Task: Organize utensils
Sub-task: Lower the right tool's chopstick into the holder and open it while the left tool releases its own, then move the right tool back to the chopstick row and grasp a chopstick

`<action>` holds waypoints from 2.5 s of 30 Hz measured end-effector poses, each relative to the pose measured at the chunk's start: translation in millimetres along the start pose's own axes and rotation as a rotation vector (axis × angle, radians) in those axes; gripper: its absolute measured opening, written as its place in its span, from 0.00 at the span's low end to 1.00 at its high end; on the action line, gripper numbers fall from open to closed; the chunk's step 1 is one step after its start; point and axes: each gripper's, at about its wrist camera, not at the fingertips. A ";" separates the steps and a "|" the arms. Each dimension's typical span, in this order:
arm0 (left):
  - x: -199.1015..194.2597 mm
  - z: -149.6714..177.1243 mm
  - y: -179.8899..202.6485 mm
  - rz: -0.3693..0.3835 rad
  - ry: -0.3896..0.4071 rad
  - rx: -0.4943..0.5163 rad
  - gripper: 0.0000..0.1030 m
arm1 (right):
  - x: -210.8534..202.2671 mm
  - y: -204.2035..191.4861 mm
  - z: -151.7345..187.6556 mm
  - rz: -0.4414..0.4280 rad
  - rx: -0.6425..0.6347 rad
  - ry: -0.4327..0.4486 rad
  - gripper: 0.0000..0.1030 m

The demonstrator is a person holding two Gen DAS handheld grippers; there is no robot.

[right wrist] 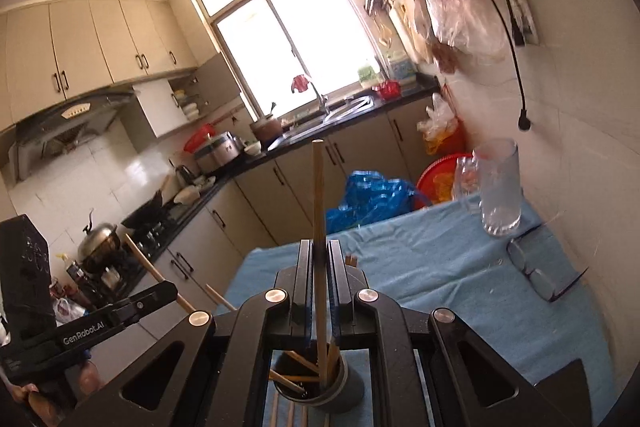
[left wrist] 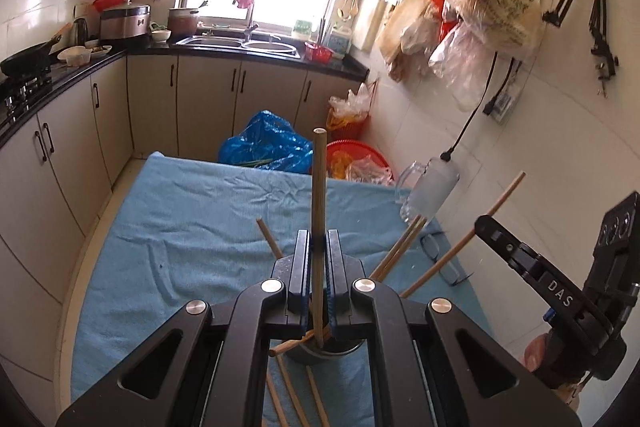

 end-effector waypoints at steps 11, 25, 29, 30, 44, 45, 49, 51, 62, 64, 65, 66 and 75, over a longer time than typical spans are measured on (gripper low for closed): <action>32.7 8.9 -9.2 -0.038 -0.010 0.060 0.07 | 31.1 19.2 28.1 0.017 0.036 -0.096 0.07; 57.5 15.1 -17.6 -0.017 -0.040 0.045 0.07 | 55.8 27.5 45.7 0.000 0.072 -0.189 0.09; 48.1 9.5 -17.5 -0.010 -0.023 0.036 0.07 | 50.5 26.9 42.8 -0.006 0.072 -0.179 0.26; 45.0 8.5 -16.5 -0.011 -0.016 0.038 0.09 | 46.7 26.5 41.6 -0.008 0.071 -0.172 0.27; -35.6 18.1 -16.7 -0.038 0.105 0.017 0.51 | -12.4 22.1 49.9 0.082 0.015 -0.133 0.71; -41.7 22.8 -19.6 -0.044 0.107 0.014 0.55 | -15.5 21.8 53.4 0.087 0.013 -0.139 0.72; -58.9 49.1 -38.7 -0.079 0.072 -0.005 0.56 | -27.6 28.1 75.2 0.086 0.020 -0.192 0.74; -64.3 65.7 -51.5 -0.094 0.037 -0.032 0.56 | -31.0 30.6 88.2 0.088 0.022 -0.223 0.74; -46.0 163.6 -100.4 -0.148 -0.241 -0.173 0.56 | -29.7 35.3 162.4 0.040 0.072 -0.415 0.51; -39.0 168.2 -102.4 -0.142 -0.277 -0.184 0.56 | -23.4 28.6 172.5 0.011 0.074 -0.457 0.45; -34.8 169.7 -101.9 -0.144 -0.295 -0.189 0.56 | -21.0 25.1 175.2 0.001 0.073 -0.469 0.44; -32.7 170.7 -101.6 -0.145 -0.304 -0.193 0.56 | -18.3 20.7 177.7 -0.011 0.067 -0.478 0.42; -36.5 174.0 -116.4 -0.168 -0.302 -0.207 0.56 | 28.3 -26.0 205.9 -0.030 -0.120 -0.585 0.32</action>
Point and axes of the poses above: each gripper's, at about its wrist camera, not at the fingertips, and x roughly the way its jaws point, y to its right, z to its underside, and after that the axes turned 9 degrees about y, right-handed
